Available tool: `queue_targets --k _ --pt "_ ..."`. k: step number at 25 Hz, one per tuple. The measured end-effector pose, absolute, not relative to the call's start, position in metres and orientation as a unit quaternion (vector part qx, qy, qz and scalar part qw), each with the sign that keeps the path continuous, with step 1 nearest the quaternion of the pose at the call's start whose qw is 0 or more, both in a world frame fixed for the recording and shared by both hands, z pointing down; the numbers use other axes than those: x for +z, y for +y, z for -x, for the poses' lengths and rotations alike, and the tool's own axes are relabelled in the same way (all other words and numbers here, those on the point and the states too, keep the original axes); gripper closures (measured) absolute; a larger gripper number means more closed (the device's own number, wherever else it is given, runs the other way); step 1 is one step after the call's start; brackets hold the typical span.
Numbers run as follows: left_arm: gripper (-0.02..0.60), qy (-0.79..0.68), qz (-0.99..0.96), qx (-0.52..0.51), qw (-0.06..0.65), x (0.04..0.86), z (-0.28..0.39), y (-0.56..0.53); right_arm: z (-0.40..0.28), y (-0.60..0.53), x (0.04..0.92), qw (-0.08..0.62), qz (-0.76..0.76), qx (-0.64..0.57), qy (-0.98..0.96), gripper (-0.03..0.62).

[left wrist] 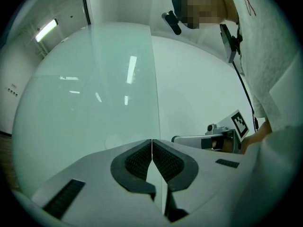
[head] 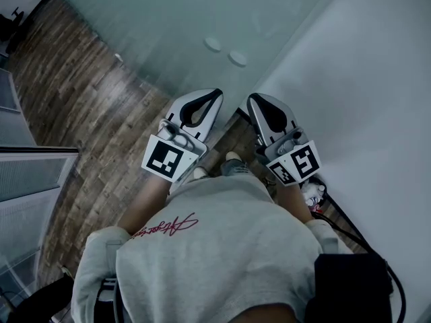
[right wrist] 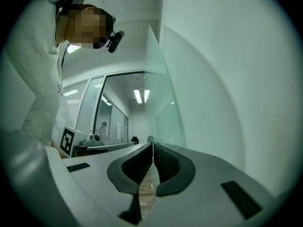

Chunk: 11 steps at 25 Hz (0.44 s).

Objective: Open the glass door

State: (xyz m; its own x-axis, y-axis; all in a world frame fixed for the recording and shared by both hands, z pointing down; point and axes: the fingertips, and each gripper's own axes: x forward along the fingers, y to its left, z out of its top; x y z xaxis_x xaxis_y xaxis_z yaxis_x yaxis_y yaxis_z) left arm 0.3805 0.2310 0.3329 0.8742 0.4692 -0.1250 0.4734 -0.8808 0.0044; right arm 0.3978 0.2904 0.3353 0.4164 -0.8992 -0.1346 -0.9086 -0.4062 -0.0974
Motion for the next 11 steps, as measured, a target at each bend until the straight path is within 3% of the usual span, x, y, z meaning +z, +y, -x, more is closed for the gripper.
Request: queue_targets --k 11 --pt "0.564 0.239 -0.969 -0.059 0.016 0.3351 -0.3710 0.2280 -0.3874 0.2875 0.3417 0.090 0.833 0.021 0.545 0.569"
